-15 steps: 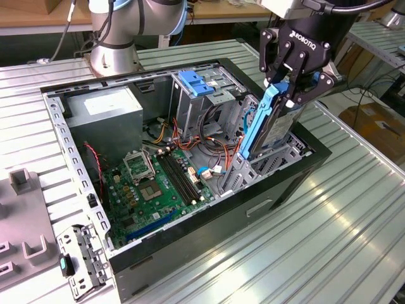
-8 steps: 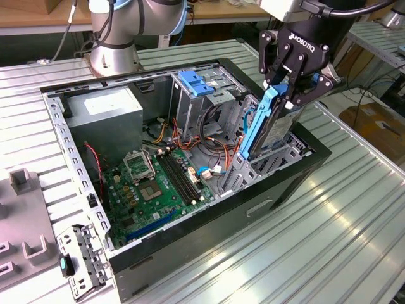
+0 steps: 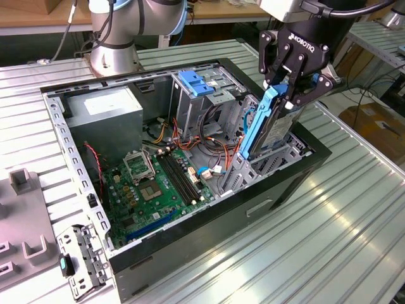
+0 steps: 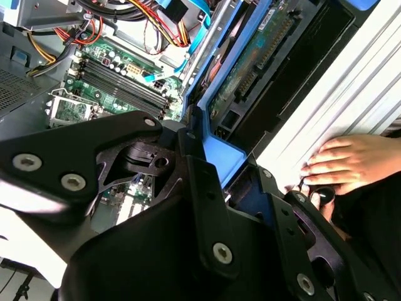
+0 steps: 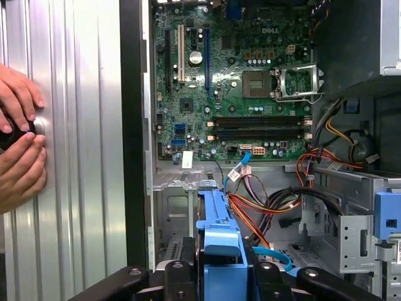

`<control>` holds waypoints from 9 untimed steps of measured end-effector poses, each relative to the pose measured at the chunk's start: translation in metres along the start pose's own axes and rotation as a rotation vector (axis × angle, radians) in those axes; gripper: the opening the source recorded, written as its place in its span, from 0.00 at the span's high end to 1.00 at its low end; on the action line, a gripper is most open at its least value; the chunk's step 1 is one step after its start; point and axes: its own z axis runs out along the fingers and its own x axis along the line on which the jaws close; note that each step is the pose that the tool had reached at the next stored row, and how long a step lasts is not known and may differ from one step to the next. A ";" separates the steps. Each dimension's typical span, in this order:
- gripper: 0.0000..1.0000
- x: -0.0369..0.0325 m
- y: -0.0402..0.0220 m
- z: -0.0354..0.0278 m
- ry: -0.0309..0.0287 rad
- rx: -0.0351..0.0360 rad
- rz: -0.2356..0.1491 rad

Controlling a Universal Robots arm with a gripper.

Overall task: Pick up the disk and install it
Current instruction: 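Insert the disk into the insertion slot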

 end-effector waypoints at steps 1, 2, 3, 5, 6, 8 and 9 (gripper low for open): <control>0.62 0.0000 0.0000 0.0000 0.0001 0.0000 0.000; 0.62 0.0000 0.0000 0.0001 0.0002 0.0000 0.000; 0.55 0.0000 0.0000 0.0010 -0.0002 0.0000 0.000; 0.55 0.0000 0.0002 0.0049 -0.0001 -0.0001 0.000; 0.55 -0.0001 0.0002 0.0067 0.0000 0.0000 0.000; 0.55 -0.0002 0.0003 0.0104 -0.0001 0.0000 0.000; 0.55 -0.0002 0.0003 0.0123 0.0000 0.0000 0.000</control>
